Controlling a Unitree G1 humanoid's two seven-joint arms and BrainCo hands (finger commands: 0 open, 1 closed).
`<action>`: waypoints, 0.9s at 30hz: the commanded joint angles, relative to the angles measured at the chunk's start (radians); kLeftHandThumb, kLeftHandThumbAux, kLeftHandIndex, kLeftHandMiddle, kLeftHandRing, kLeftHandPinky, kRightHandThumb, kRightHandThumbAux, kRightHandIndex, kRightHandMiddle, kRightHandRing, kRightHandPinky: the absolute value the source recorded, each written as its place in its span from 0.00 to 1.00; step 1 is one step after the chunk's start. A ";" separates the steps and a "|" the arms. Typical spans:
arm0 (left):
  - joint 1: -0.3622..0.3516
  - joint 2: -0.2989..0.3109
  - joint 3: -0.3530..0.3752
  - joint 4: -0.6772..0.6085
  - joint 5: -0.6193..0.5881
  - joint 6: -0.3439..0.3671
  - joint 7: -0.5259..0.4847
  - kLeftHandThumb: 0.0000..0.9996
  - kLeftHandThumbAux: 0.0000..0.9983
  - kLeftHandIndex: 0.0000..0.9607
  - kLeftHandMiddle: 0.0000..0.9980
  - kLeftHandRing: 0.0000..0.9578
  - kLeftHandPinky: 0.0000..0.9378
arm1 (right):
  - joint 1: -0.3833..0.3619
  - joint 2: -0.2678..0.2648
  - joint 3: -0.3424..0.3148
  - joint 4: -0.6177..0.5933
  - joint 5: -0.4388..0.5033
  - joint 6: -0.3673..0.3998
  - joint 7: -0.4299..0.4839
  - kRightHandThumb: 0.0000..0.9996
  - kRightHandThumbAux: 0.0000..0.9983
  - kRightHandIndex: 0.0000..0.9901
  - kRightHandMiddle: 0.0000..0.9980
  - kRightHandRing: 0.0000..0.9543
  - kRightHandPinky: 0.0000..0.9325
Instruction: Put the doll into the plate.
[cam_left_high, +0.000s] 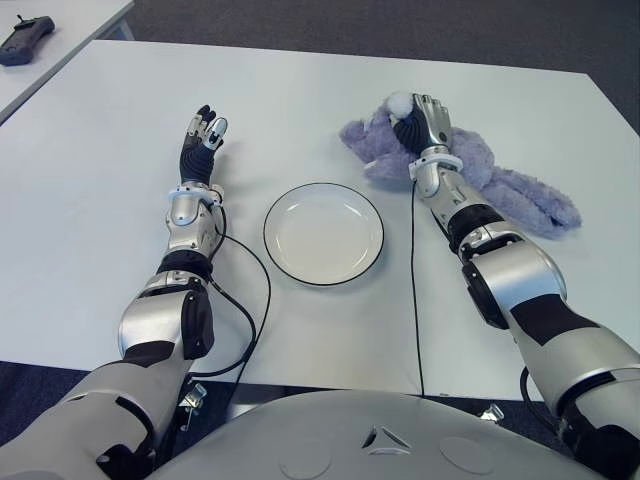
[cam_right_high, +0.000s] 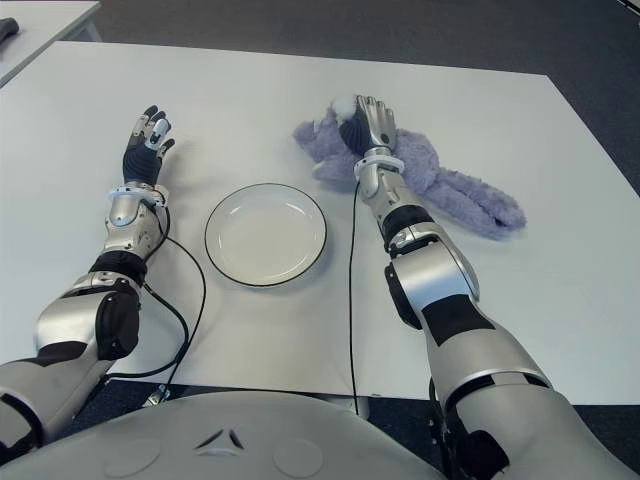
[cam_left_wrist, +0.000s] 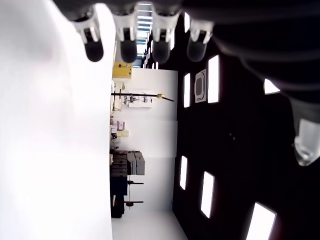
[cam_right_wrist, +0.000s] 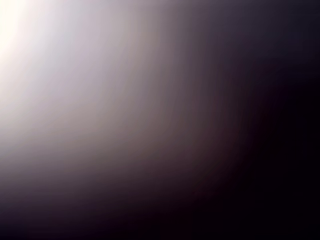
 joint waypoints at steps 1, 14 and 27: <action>0.242 -0.095 0.013 0.177 -0.023 0.074 -0.003 0.00 0.46 0.02 0.07 0.02 0.00 | 0.018 0.014 -0.017 0.029 0.031 -0.027 -0.001 0.81 0.73 0.99 1.00 0.98 0.98; 0.245 -0.100 0.016 0.176 -0.026 0.076 -0.003 0.00 0.45 0.00 0.07 0.02 0.00 | -0.023 -0.010 0.012 -0.024 -0.014 -0.129 -0.109 0.82 0.72 0.98 1.00 0.98 0.97; 0.243 -0.099 0.008 0.177 -0.017 0.074 -0.004 0.00 0.45 0.00 0.07 0.02 0.00 | -0.043 -0.036 0.022 -0.084 -0.026 -0.240 -0.173 0.89 0.67 0.93 0.98 0.96 0.96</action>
